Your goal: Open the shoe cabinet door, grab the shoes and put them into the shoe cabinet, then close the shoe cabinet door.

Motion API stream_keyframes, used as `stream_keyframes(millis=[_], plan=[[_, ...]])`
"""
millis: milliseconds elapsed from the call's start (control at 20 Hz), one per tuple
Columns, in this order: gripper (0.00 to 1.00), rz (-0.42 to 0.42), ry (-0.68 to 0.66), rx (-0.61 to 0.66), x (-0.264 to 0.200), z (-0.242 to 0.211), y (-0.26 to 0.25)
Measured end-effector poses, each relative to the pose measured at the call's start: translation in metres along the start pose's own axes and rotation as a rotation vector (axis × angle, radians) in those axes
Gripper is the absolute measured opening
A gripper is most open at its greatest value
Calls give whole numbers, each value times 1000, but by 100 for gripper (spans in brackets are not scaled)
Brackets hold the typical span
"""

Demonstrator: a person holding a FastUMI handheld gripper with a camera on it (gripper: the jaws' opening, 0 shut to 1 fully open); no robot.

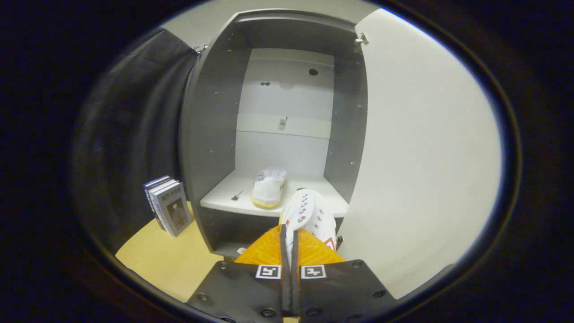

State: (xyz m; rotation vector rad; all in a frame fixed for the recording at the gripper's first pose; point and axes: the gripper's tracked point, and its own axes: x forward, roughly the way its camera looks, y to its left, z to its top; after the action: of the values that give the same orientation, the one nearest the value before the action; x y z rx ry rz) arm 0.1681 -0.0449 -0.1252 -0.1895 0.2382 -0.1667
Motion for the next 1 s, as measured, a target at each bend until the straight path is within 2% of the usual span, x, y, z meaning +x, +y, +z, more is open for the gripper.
stream_keyframes(millis=[200, 300, 400, 500, 700, 1000], plan=[[2, 14, 57, -49, 79, 3, -13], [2, 36, 113, -64, 110, -6, -10], [2, 41, 114, -100, 136, -2, -15], [2, 95, 152, -106, 154, -2, -7], [2, 130, 166, -203, 184, 3, -9], [2, 176, 189, -215, 221, 11, -9]])
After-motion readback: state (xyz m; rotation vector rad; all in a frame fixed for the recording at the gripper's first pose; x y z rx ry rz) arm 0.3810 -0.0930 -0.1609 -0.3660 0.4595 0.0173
